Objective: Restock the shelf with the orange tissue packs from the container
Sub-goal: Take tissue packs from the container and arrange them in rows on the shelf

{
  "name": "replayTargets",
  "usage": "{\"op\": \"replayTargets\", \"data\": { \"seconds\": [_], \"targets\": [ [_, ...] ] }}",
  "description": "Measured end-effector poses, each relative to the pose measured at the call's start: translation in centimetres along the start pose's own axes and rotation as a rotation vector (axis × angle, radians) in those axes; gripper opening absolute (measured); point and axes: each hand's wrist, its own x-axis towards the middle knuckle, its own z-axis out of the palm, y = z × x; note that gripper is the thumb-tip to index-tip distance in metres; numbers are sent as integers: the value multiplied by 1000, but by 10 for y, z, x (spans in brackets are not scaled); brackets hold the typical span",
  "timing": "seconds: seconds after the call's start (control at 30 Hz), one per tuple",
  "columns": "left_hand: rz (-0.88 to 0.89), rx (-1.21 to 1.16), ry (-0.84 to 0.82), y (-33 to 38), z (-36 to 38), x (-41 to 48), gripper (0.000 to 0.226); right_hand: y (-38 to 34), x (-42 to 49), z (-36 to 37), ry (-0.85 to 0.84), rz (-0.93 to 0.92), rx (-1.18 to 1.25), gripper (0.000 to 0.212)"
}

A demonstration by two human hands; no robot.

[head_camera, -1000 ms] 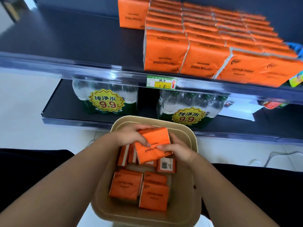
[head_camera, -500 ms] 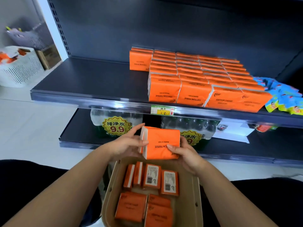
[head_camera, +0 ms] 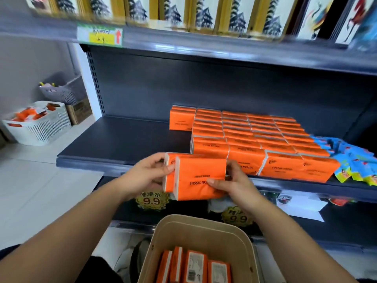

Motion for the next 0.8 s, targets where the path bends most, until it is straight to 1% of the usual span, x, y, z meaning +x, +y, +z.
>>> {"op": "replayTargets", "data": {
  "seconds": [0.07,0.1,0.13,0.17,0.23,0.3,0.4,0.53,0.63,0.8],
  "targets": [
    [32,10,16,19,-17,9,80,-25,17,4,-57,-106,-57,81],
    [47,22,24,28,-26,15,82,-37,27,7,-94,-147,-107,87],
    [60,33,39,36,-35,22,81,-48,38,11,-113,-194,-181,89],
    [71,37,65,43,-44,30,76,-57,53,14,-101,-252,-271,86],
    [87,10,133,54,-61,48,54,-73,83,24,-37,-344,-436,69],
    [91,-13,196,59,-77,65,39,-86,110,34,-19,-349,-521,57],
    [79,-15,268,53,-102,97,25,-97,149,43,-59,-285,-620,54],
    [35,-24,324,31,-122,131,20,-92,188,46,-93,-214,-752,53],
    [4,-1,333,15,-130,156,14,-80,207,47,-88,-219,-788,49],
    [27,161,340,3,-120,192,23,-64,229,49,-16,-279,-886,43]
  ]
}}
